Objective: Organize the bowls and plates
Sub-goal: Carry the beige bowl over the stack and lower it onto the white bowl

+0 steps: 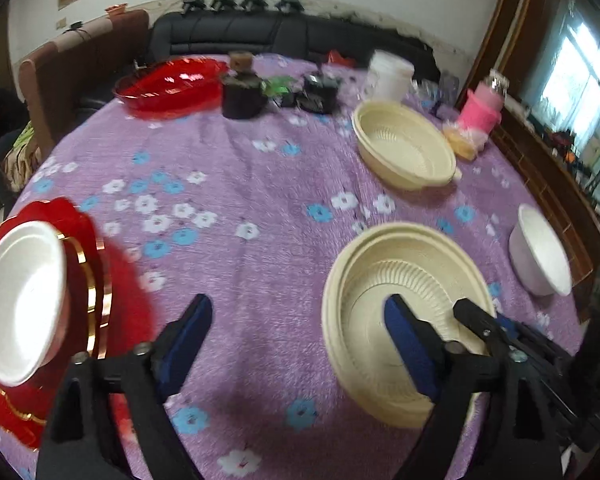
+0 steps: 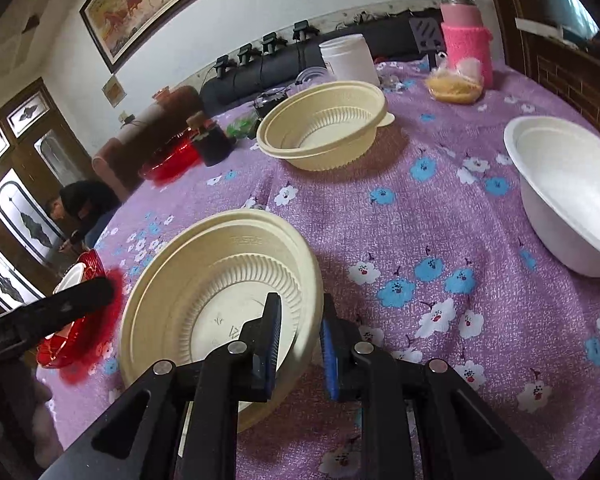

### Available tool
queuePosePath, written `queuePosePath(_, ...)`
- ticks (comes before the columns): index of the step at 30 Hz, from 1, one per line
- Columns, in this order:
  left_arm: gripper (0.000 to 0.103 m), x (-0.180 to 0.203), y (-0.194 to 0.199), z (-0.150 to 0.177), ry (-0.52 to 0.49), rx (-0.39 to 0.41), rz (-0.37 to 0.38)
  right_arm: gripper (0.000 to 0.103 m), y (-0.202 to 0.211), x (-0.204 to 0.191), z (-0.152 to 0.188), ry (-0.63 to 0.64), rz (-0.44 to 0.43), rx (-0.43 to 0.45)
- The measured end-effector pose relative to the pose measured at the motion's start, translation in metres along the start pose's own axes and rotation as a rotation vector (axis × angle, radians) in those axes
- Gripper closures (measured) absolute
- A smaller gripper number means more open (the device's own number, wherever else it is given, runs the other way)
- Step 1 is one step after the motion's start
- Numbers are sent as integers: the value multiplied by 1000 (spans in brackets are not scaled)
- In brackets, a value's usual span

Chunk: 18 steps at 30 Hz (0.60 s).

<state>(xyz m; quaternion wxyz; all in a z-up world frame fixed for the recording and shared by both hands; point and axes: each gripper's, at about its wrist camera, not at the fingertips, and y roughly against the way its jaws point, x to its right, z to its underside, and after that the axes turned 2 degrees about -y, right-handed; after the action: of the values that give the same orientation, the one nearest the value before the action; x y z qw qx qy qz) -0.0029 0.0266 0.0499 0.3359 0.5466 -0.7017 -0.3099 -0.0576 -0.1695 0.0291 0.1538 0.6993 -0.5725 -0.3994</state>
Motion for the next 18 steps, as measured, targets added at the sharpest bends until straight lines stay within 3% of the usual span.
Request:
queuePosePath(2, 41, 7, -12, 1, -25, -33, 12, 83, -1, 2, 0, -4, -1, -5)
queuePosePath(5, 84, 15, -28, 6, -43, -100, 41, 83, -5, 2, 0, -6, -7, -25)
queuePosePath(6, 88, 16, -31, 8, -39, -114, 62, 83, -6, 2, 1, -2, -7, -28)
queuePosePath(18, 87, 12, 0, 23, -38, -56, 47, 83, -3, -15, 6, 92, -5, -7)
